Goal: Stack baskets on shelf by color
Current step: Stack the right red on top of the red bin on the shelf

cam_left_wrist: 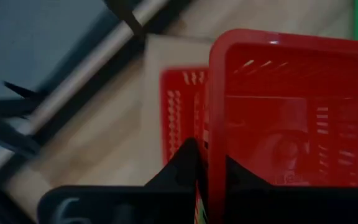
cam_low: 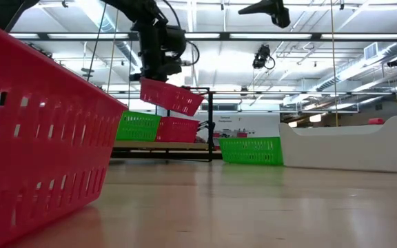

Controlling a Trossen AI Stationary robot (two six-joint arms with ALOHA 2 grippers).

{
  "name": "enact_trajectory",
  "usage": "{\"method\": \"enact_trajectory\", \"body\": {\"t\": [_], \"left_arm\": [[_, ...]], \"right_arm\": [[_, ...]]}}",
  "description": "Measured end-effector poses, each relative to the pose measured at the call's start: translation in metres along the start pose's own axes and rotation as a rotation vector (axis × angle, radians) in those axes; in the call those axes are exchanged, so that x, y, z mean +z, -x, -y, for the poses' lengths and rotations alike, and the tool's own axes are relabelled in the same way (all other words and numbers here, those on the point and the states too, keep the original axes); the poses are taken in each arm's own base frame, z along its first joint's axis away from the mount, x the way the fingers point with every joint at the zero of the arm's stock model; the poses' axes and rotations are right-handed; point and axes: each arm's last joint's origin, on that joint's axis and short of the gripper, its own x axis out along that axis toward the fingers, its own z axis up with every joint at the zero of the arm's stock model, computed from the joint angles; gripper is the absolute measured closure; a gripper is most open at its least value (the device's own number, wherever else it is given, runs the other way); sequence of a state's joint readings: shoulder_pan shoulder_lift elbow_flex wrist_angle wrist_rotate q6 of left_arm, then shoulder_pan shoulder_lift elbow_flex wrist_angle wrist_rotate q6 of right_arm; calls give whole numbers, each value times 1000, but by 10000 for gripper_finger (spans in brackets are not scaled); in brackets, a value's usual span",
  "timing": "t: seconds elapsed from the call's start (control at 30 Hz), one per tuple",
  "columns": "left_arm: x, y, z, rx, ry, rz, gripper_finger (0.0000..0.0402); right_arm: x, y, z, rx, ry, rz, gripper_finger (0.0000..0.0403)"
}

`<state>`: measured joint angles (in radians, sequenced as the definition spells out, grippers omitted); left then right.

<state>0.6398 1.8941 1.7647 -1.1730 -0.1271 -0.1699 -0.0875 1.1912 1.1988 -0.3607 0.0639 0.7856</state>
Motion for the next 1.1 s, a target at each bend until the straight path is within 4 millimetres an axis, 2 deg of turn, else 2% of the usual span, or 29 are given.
{"method": "enact_trajectory", "body": {"t": [0.17,0.33,0.63,0.83,0.93,1.1], "left_arm": [[-4,-13,1,-35,17,-15,397],[-1,-13,3,-43,18,17,397],[1,-15,-8,-23,46,18,397],[-11,-34,-6,-39,56,-42,397],[-17,-44,-4,-36,78,-68,389],[-15,-45,-1,-42,73,-43,360]], "right_arm": [[0,0,0,0,-4,0,135],[0,0,0,-1,-6,0,135],[0,0,0,-2,-8,1,135],[0,0,0,-1,-9,1,135],[0,0,0,-2,-23,1,135],[1,0,1,-18,-25,17,135]]}}
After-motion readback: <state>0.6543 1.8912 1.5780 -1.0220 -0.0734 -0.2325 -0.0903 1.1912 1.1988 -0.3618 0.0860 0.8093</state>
